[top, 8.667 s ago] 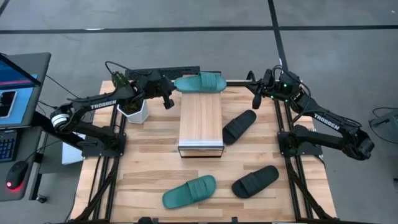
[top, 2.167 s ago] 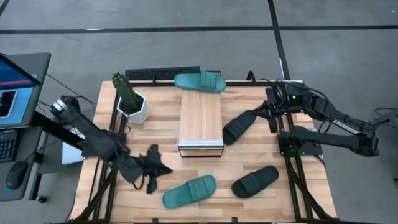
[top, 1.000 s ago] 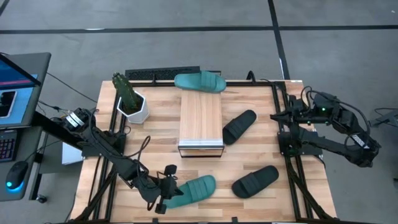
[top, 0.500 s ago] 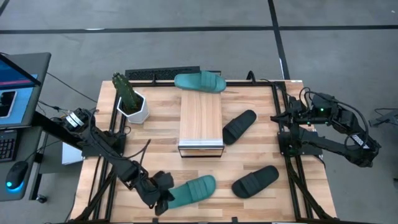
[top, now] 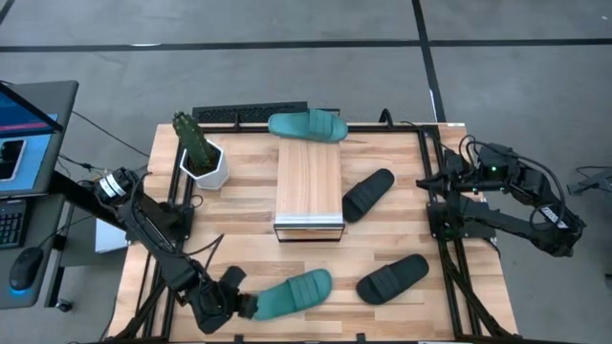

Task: Pick and place slides into the shelf
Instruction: Put the green slide on the shelf

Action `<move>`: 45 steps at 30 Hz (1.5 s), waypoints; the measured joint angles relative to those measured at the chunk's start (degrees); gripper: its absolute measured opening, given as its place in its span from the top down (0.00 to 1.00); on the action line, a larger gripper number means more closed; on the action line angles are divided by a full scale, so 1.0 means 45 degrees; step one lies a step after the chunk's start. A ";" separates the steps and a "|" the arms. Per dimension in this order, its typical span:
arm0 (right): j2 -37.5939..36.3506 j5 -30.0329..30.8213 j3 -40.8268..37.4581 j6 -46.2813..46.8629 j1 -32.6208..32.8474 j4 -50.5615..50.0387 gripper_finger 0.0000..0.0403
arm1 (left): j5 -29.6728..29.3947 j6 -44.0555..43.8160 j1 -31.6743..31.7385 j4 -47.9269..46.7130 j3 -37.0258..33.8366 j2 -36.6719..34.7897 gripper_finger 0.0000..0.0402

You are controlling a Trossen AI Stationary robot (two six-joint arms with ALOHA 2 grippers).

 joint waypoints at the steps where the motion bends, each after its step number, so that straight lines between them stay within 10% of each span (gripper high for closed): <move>1: 0.0000 -0.0003 0.0000 0.0000 0.0000 -0.0107 1.00 | -0.0117 -0.0688 -0.0010 0.0034 0.0000 0.0105 0.64; 13: 0.0000 0.0005 -0.0005 0.0019 -0.0003 -0.0971 1.00 | 0.1702 -0.1723 0.0179 0.2835 -0.0010 0.2215 0.55; 45: 0.0000 0.0039 -0.0005 0.0461 -0.0003 -0.0898 1.00 | 0.1845 -0.1810 0.0863 -0.0925 -0.0005 0.2099 0.54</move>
